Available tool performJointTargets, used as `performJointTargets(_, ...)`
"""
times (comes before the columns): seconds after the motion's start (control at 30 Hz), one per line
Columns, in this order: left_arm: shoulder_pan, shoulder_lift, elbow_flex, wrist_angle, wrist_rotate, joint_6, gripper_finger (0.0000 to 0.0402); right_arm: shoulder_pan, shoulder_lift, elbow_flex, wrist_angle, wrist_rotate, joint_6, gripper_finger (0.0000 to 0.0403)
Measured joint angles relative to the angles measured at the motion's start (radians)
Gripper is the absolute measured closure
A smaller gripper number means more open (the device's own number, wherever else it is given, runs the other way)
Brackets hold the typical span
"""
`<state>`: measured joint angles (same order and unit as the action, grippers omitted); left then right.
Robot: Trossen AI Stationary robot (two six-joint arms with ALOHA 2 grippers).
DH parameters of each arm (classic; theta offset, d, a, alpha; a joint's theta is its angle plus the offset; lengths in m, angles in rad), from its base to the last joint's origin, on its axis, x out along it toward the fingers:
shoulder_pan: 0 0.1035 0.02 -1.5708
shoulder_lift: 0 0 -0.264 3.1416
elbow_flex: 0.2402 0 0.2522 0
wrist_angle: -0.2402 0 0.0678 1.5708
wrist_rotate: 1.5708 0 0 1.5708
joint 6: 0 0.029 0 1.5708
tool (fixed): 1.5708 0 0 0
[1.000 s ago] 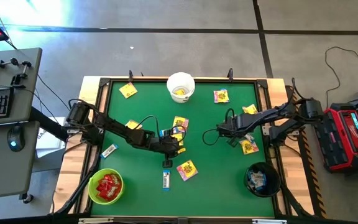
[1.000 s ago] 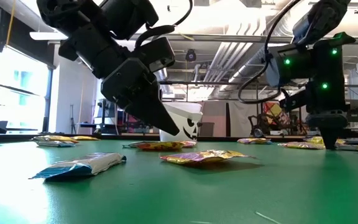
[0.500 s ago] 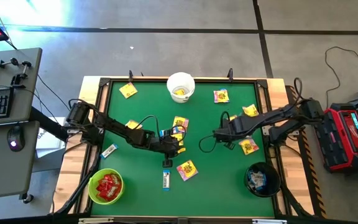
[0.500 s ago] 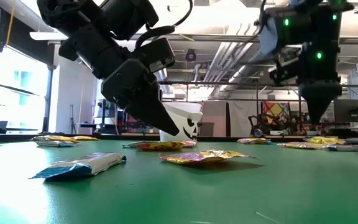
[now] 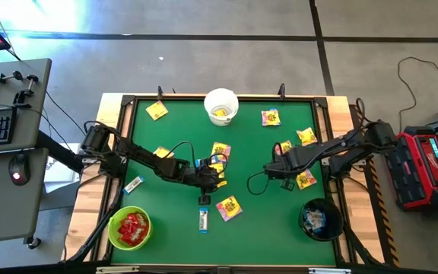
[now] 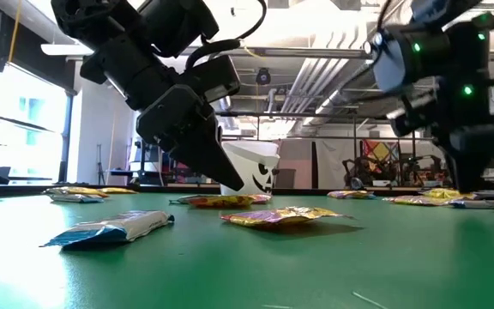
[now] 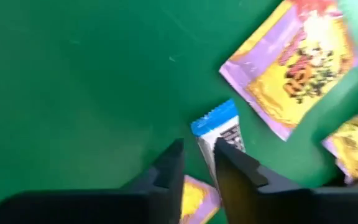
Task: Sort candy by brand, put in halloween buckets
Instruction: Put the white candy into the black bucket
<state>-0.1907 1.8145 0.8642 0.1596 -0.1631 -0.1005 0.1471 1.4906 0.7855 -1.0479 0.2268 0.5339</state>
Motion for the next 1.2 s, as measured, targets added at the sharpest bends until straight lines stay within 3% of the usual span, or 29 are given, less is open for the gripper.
performJointTargets(0.2, 0.0, 0.0, 0.0, -0.006, 0.0, 0.0, 0.0315, 0.0, 0.0, -0.091, 0.115, 0.03, 0.006, 0.0247)
performJointTargets(0.4, 0.0, 0.0, 0.0, -0.006, 0.0, -0.001, 0.0315, 0.002, -0.003, -0.11, 0.134, 0.098, -0.005, 0.023)
performJointTargets(0.53, 0.0, 0.0, 0.0, -0.005, 0.0, -0.001, 0.0315, -0.001, -0.001, -0.112, 0.142, 0.115, -0.019, 0.0257)
performJointTargets(0.67, 0.0, 0.0, 0.0, -0.005, 0.0, -0.001, 0.0315, -0.003, 0.002, -0.115, 0.149, 0.159, -0.019, 0.0309)
performJointTargets(0.87, 0.0, 0.0, 0.0, -0.005, 0.0, -0.001, 0.0315, -0.005, 0.002, -0.115, 0.15, 0.129, -0.019, 0.0391)
performJointTargets(1.2, 0.0, 0.0, 0.0, -0.005, 0.0, -0.001, 0.0315, 0.041, 0.002, -0.058, 0.148, 0.11, -0.011, 0.0403)
